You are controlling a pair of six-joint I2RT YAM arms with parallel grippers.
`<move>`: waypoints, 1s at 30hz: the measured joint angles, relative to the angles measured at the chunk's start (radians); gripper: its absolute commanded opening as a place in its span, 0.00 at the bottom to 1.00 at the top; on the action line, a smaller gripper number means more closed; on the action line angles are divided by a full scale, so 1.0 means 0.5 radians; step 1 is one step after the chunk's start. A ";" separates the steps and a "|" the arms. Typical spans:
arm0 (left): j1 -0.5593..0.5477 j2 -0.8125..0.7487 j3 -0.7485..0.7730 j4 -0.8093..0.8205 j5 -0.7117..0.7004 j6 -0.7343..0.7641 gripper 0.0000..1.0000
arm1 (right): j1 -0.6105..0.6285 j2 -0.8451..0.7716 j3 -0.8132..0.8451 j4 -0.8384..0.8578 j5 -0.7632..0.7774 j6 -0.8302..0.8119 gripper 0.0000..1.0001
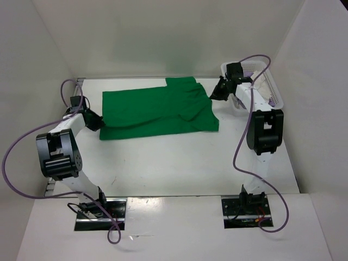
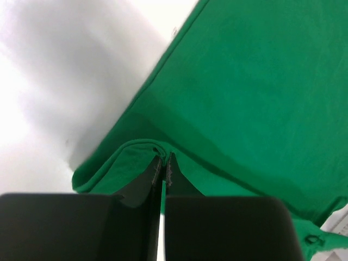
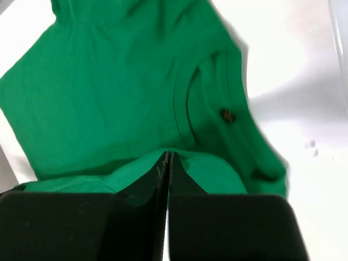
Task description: Fold and stack the t-shirts
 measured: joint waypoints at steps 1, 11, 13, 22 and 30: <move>0.000 0.032 0.027 0.009 -0.001 -0.005 0.00 | 0.000 0.063 0.066 0.005 0.002 -0.001 0.00; 0.000 0.348 0.209 0.130 0.003 -0.060 0.35 | 0.014 0.565 0.584 -0.021 0.034 -0.014 0.08; 0.002 0.361 0.220 0.130 0.002 -0.078 0.46 | 0.021 0.615 0.646 -0.040 0.045 -0.014 0.20; 0.106 0.098 0.149 0.158 0.012 -0.083 0.47 | 0.053 0.364 0.471 0.010 0.063 -0.028 0.21; 0.136 -0.240 -0.398 0.172 0.113 -0.082 0.38 | 0.054 -0.461 -0.761 0.255 0.132 0.023 0.10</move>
